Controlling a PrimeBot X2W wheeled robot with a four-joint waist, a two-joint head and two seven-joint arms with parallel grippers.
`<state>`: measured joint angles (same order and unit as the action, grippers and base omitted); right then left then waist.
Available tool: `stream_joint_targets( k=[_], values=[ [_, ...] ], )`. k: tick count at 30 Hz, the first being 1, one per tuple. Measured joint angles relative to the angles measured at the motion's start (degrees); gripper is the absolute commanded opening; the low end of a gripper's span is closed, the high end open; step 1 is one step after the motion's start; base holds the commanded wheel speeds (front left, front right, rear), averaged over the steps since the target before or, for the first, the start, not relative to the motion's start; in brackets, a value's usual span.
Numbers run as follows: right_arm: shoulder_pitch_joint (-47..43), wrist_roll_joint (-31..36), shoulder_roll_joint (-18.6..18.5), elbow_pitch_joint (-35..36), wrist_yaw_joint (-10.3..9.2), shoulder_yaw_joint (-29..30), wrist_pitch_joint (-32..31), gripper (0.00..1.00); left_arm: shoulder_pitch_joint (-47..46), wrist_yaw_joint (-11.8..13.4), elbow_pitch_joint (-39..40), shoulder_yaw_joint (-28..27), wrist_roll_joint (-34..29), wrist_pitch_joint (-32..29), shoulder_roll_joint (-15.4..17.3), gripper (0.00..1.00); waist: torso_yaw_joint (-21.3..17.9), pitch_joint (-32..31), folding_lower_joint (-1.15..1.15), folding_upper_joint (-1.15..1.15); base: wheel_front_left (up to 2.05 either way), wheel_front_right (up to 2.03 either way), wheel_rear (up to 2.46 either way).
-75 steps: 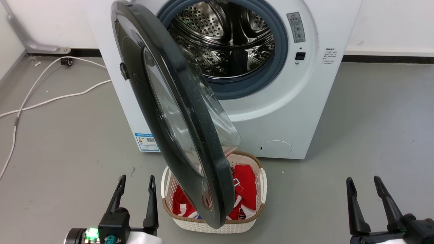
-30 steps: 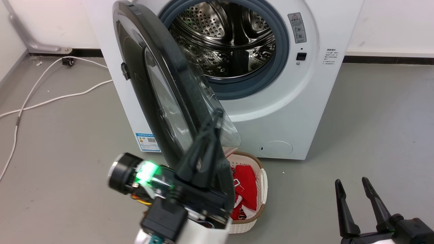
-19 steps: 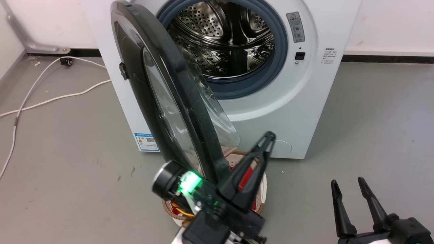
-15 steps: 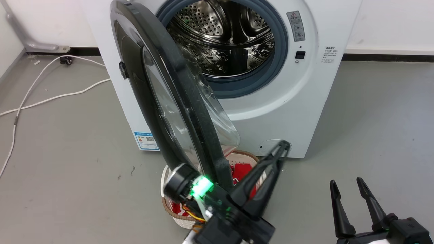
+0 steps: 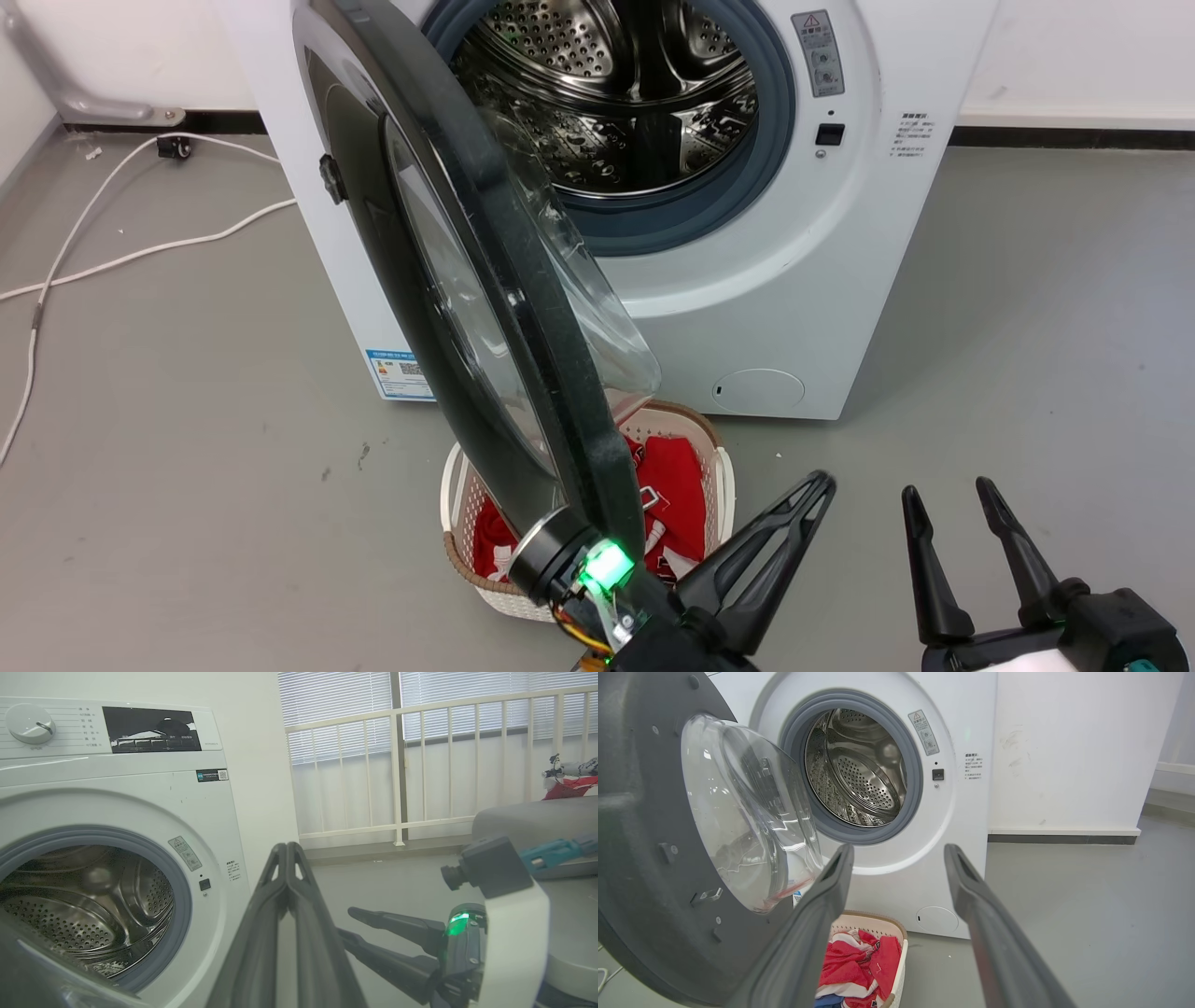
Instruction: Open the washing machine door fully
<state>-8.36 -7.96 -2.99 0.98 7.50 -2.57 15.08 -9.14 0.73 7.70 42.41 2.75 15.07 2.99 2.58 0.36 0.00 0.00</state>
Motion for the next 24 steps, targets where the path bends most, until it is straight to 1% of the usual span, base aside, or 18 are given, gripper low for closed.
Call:
stream_joint_targets(
  k=[7, 18, 24],
  values=[
    [0.22, 0.16, 0.0, 0.0, 0.0, 0.08, 0.0, 1.0, 2.44, -0.86, -4.86, -1.29, 0.82, 0.0, 0.83, 0.0, 0.25, 0.99, 0.0, 0.0, 0.0, 0.0, 0.0],
    [2.38, 0.48, 0.0, 0.02, 0.0, 0.11, 0.0, 1.0, 2.43, -1.72, -12.78, -7.08, 1.91, 0.0, 1.11, 0.0, -0.13, 3.77, 0.0, 0.0, 0.0, 0.0, 0.0],
    [2.7, 0.47, 0.0, -0.13, 0.0, 0.52, 0.0, 1.0, 1.87, -1.8, -14.71, -9.64, 1.97, 0.03, 0.56, 0.0, -0.12, 4.89, 0.0, 0.0, 0.0, 0.0, 0.0]
  ],
)
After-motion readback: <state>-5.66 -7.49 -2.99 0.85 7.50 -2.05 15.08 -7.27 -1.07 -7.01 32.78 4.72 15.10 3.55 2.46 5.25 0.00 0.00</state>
